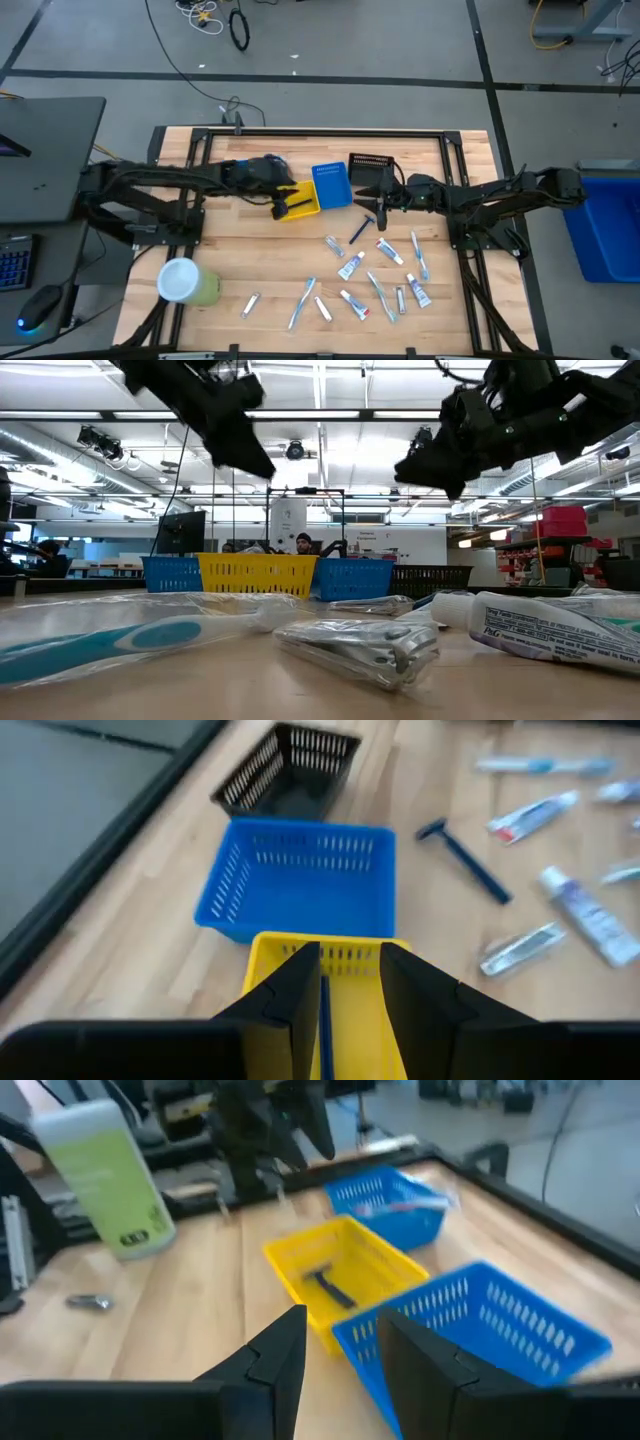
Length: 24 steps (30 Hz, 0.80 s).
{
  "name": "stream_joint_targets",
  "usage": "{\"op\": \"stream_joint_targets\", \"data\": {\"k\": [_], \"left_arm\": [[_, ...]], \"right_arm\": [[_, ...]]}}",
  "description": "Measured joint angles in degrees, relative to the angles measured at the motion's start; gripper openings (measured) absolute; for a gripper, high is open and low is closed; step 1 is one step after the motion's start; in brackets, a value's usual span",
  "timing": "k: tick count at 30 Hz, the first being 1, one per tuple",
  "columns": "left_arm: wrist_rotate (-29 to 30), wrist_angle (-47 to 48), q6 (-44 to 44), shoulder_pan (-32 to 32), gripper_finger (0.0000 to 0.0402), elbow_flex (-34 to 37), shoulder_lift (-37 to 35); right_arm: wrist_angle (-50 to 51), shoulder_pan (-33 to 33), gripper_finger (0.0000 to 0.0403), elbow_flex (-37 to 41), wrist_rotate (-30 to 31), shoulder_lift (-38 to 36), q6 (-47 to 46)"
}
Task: Pick & Place Travel size toiletries
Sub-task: Put the nail cutter into the right blue bin
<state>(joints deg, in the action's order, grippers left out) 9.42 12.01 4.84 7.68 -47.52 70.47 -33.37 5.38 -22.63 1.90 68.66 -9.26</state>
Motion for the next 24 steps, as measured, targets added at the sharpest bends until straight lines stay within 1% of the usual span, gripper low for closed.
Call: {"op": "stream_joint_targets", "data": {"k": [2,5,8,12,15,17,21,24], "left_arm": [[-0.1,1.1,-1.1,-0.5,0.0116,0.6,-4.4],[-1.2,0.9,-5.1,-1.2,0.0116,3.2,-11.0],[-2.6,-3.3,-5.9,-2.0,0.0116,8.2,-16.2],[-3.8,-12.1,-4.8,-3.3,0.0116,16.1,-21.0],[-4.6,-18.0,-4.0,-4.1,0.0116,21.1,-22.9],[-4.6,-20.2,-3.5,-4.5,0.0116,23.0,-23.2],[-4.6,-20.8,-3.1,-4.6,0.0116,24.3,-23.4],[-3.5,-20.8,-3.1,-4.6,0.0116,24.5,-23.4]], "right_arm": [[-2.1,-1.1,0.0134,-0.2,0.2,0.0,1.1],[-0.3,-2.9,0.0135,-2.3,2.7,0.0,1.7],[5.6,-5.4,0.0133,-5.9,6.3,0.0,2.7],[14.4,-9.1,0.013,-11.2,10.5,0.0,2.6],[18.1,-11.9,0.013,-14.3,13.8,1.5,2.2],[19.2,-13.7,0.0129,-16.4,16.1,3.7,2.2],[23.7,-15.7,0.0125,-22.9,17.7,10.7,1.4],[29.4,-16.4,0.0124,-29.3,17.5,16.1,-2.2]]}}
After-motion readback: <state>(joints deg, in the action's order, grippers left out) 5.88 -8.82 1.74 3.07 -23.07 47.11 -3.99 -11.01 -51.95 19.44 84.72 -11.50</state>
